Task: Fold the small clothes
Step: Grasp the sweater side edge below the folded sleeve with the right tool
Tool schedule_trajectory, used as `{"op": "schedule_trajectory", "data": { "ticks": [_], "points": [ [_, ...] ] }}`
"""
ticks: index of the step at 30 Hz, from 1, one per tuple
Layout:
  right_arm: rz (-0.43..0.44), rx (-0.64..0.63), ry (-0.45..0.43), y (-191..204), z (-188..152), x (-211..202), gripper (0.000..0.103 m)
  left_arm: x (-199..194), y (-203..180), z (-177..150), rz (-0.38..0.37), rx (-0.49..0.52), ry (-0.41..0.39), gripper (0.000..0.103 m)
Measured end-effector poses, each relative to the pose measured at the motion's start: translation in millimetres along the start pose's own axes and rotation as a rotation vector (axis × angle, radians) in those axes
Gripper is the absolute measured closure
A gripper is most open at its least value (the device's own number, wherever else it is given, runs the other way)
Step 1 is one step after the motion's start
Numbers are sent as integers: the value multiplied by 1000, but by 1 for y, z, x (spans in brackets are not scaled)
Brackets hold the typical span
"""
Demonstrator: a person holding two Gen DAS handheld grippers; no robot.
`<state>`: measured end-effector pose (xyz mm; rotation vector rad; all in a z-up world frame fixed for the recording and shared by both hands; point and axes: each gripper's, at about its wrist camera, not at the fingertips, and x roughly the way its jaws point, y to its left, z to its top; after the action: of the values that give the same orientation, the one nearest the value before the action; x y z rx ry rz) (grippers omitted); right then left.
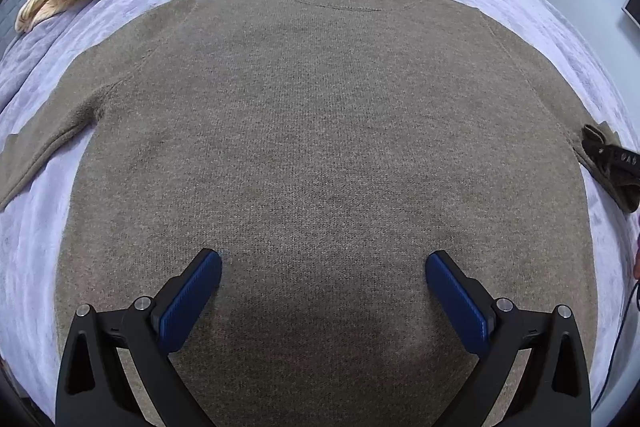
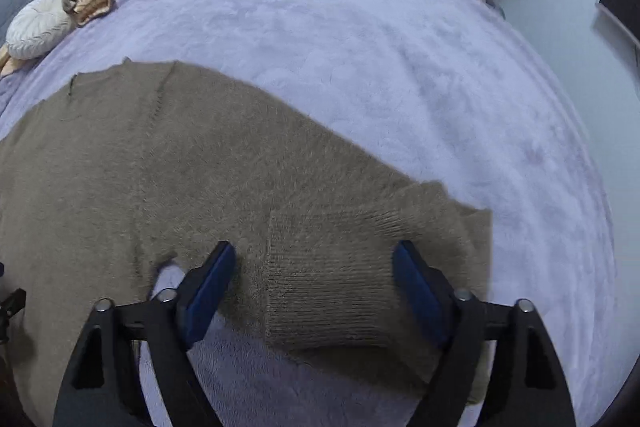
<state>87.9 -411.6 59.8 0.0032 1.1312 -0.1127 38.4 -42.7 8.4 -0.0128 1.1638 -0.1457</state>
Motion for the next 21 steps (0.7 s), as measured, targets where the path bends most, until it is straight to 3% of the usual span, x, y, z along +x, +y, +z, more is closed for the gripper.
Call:
{"op": "schedule_trajectory", "data": {
  "ticks": [1, 2, 3, 5, 8, 10, 14, 21],
  "points": [
    [-26, 16, 42, -1, -2, 15, 38, 0, 1, -1, -2, -1, 0, 0],
    [-10, 39, 33, -4, -3, 18, 49, 0, 1, -2, -3, -1, 0, 0],
    [24, 80, 18, -9, -3, 15, 74, -1, 2, -2, -2, -2, 0, 0],
    [118, 172, 6, -22, -2, 5, 97, -1, 0, -2, 4, -3, 1, 0],
    [222, 256, -52, -40, -5, -18, 97, -3, -2, -3, 10, 0, 3, 0],
    [206, 254, -75, -45, -6, -29, 97, -7, -2, -4, 4, -5, 5, 0],
    [277, 322, -129, -59, -1, -54, 97, -17, -4, -4, -2, -2, -5, 0],
    [332, 273, -279, -39, 22, -141, 97, -46, -7, -3, -6, 25, -62, 0]
  ]
}}
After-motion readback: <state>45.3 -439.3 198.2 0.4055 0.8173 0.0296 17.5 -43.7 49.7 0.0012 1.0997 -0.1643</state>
